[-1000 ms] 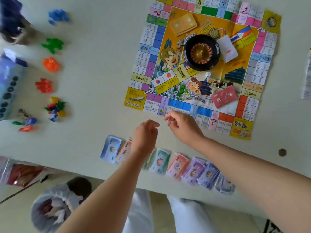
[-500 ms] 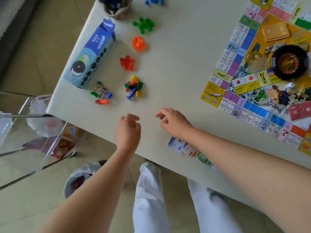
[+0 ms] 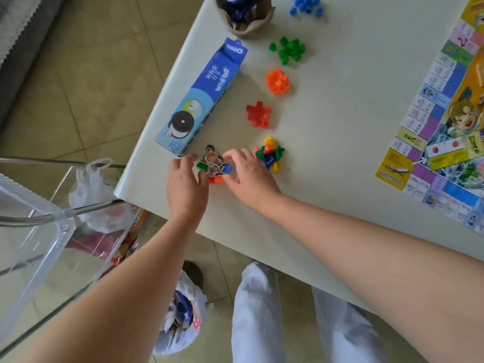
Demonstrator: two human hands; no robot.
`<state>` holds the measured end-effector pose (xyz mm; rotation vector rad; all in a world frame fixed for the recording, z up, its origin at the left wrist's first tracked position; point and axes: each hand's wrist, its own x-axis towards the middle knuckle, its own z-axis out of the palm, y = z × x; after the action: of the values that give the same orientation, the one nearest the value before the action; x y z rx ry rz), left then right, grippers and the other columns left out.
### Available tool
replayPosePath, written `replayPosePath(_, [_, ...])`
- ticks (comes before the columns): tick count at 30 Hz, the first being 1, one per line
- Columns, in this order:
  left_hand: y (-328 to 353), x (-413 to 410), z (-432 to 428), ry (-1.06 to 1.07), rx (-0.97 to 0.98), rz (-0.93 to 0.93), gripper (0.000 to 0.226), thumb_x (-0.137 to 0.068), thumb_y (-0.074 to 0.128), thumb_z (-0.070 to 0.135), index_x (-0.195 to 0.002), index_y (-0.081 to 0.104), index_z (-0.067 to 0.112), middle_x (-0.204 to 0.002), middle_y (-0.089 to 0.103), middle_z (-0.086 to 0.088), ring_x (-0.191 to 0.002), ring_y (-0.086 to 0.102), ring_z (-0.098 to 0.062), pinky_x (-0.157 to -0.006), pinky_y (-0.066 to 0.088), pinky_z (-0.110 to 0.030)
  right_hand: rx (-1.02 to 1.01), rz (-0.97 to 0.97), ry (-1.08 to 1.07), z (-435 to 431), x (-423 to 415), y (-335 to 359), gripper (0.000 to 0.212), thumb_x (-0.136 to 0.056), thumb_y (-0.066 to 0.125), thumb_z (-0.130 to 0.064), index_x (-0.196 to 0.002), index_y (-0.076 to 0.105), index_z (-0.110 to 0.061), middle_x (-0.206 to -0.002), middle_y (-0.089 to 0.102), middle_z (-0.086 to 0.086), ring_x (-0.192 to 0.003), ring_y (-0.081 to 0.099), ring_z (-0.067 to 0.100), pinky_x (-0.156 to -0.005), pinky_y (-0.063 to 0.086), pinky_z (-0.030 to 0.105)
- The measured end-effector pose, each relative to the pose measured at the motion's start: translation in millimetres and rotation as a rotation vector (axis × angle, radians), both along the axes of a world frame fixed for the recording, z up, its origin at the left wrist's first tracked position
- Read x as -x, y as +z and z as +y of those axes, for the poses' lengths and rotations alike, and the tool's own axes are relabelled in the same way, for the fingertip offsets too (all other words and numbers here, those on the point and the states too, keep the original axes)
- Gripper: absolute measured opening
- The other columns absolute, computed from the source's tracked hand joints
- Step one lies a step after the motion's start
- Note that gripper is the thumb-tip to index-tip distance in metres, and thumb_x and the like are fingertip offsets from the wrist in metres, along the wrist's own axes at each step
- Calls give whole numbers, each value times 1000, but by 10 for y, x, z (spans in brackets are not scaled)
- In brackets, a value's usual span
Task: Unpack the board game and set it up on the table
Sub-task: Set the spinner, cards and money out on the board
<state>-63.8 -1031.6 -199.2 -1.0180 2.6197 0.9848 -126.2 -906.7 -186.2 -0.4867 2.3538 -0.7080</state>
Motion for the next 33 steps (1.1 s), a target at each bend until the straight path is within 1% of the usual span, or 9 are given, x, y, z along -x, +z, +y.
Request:
replayPosePath(5, [-107,84,-43,11,26,-17,34,-91,59,22,-124,57,18,-117,56,-4,-94,60,-24,-71,37,-27,-114,107,17,-301,31,-89,32,-95,52,-21,-125,47,-15,-122,46,8,-101,59,33,-78,49,42])
replayPosePath(9, [-127,126,-60,34,50,-30,33,-87,66,27,-119,61,21,-111,58,0,-91,62,-22,-69,39,-28,-211,152,30,-355,43,-173,28,-95,53,-16,-122,46,-13,-118,51,8,-99,60,33,-74,48,41])
replayPosePath(14, [-111,89,-88,6,14,-57,31,-84,66,21,-115,63,19,-107,56,-3,-91,56,-21,-70,35,-26,-229,87,31,-298,28,-176,29,-93,56,-18,-119,46,-13,-118,56,8,-104,60,30,-75,46,37])
replayPosePath(18, [-76,48,-96,47,-38,-75,21,-86,65,18,-106,67,13,-100,48,0,-87,50,-17,-72,36,-26,-198,68,5,-194,11,-144,14,-93,50,-13,-106,55,-11,-109,56,7,-95,58,29,-71,44,36])
replayPosePath(20, [-42,26,-103,92,-66,-53,17,-86,61,17,-102,64,13,-95,50,1,-82,48,-15,-71,37,-27,-162,77,-45,-156,21,-124,11,-93,49,-16,-100,55,-9,-105,56,8,-91,56,29,-67,41,35])
replayPosePath(24, [2,-82,-133,107,-86,-65,4,-89,51,13,-89,50,9,-73,52,1,-65,47,-17,-53,34,-31,-138,69,-141,-101,18,-54,8,-90,49,-19,-88,47,-12,-94,57,8,-81,51,27,-60,30,31])
replayPosePath(27, [-33,-155,-116,-1,-72,-129,11,-90,50,18,-90,48,8,-74,54,-5,-70,51,-26,-56,36,-36,-191,11,-138,-61,-36,6,12,-90,48,-22,-83,39,-17,-80,56,8,-77,52,32,-59,29,31])
replayPosePath(31, [-98,-175,-18,-115,-2,-163,29,-82,63,34,-95,49,13,-86,58,-3,-80,53,-26,-61,43,-37,-239,-43,-89,-42,-147,-24,13,-93,47,-30,-90,45,-17,-88,64,14,-85,58,36,-60,31,32])
replayPosePath(33, [-125,-166,4,-126,52,-197,29,-82,64,33,-92,47,12,-89,58,-5,-84,54,-28,-60,38,-34,-282,-58,-67,-54,-184,-62,29,-94,50,-42,-100,51,-14,-96,65,13,-92,60,34,-62,33,32])
